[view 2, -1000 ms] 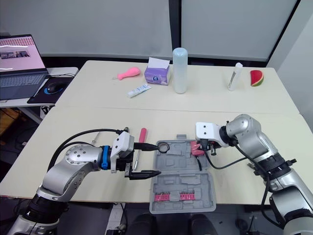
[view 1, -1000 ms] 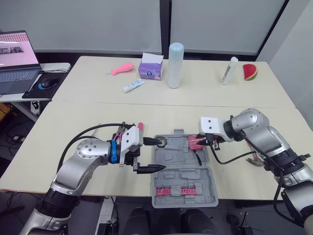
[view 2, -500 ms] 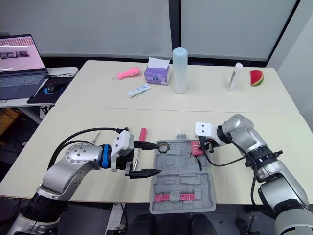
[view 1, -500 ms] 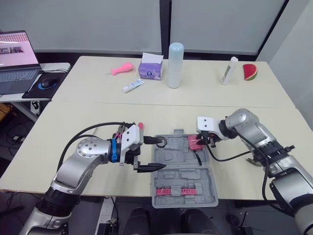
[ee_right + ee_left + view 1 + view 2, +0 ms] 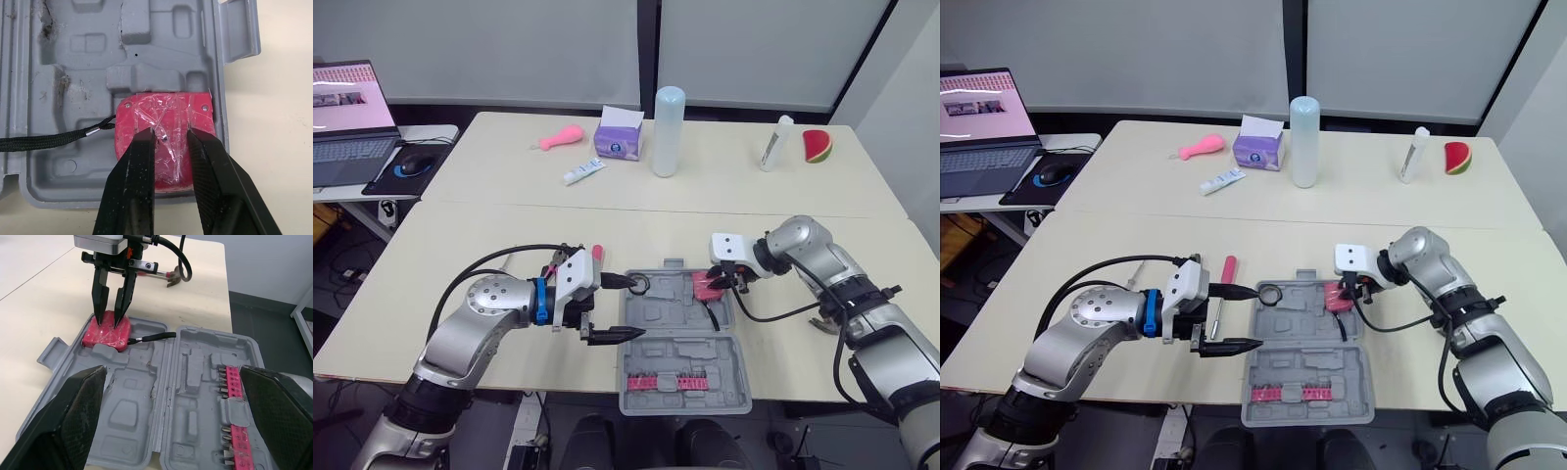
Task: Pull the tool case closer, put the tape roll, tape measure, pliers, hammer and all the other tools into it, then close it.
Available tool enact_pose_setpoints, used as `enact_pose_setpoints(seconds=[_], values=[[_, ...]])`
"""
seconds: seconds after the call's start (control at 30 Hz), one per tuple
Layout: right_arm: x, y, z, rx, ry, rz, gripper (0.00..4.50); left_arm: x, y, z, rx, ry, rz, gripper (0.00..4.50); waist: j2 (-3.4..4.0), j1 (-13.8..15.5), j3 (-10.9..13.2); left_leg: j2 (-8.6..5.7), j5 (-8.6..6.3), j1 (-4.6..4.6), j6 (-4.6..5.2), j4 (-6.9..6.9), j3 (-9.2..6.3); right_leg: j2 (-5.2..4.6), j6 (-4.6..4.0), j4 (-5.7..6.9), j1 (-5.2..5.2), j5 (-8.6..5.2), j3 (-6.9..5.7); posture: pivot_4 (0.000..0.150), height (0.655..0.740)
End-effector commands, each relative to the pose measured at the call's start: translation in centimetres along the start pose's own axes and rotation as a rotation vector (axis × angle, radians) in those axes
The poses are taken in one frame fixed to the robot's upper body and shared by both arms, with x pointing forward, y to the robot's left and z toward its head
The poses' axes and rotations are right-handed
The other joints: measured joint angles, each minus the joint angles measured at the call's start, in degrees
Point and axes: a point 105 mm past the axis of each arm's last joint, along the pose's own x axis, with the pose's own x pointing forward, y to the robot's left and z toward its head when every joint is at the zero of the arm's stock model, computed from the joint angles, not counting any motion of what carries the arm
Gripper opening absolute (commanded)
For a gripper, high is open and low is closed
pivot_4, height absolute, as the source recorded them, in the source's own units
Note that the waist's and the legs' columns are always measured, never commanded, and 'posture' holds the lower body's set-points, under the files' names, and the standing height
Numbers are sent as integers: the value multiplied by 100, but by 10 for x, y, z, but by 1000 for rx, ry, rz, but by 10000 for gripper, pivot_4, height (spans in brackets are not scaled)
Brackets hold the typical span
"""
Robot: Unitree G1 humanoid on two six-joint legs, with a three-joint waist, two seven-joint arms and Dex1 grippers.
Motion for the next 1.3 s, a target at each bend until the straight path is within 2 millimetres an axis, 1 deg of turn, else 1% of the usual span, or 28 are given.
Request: enact_pose_setpoints(seconds=[0.03,0.23,0.33,0.4,0.6,0.7,0.83,0.97,1.13,1.3], values=[[12,14,-23,46,57,53,10255,-5,0,13,44,-22,12,45000,-1,-2,-1,0,0,0,0,0,0,0,0,0,1,0,1,1500,7002],[17,17,-31,64,70,69,10255,-5,2,13,44,-25,25,45000,-6,-2,-5,0,0,9,0,0,-1,0,0,-1,10,0,0,1500,7002],[18,18,-36,69,74,74,10255,-6,3,13,44,-24,30,45000,-8,-4,-6,1,-1,30,2,-2,-1,1,0,-6,32,0,-2,1500,7002],[19,18,-36,80,67,78,10255,-6,3,13,45,-23,34,45000,-8,-3,-6,0,-7,44,13,-4,-1,0,0,-10,48,0,-1,1500,7002],[23,20,-42,96,63,84,10255,-7,3,14,48,-24,41,45000,-11,-5,-8,1,-10,51,18,-4,1,0,0,-10,54,0,1,1500,7002],[24,20,-41,83,55,84,10255,-8,3,14,50,-23,43,45000,-12,-6,-9,1,-10,52,18,-4,0,1,0,-10,55,0,1,1500,7002],[24,12,-26,50,2,51,10255,-9,4,14,50,-21,48,45000,-12,-11,-9,2,-11,54,19,-4,1,1,0,-10,55,0,1,1500,7002],[18,4,-4,4,-73,19,10255,-10,6,13,42,-23,62,45000,-11,-36,-7,4,-11,55,19,-6,2,3,0,-9,53,0,3,1500,7002],[13,3,9,-36,-109,11,10255,-14,9,9,37,-25,72,45000,-9,-38,-2,7,-11,51,19,-10,4,7,0,-8,45,0,7,1500,7002],[-3,-4,31,-75,-185,-41,10255,-18,13,9,43,-45,99,45000,-3,-19,11,6,-4,35,7,-9,3,6,0,-9,30,0,7,1500,7002]])
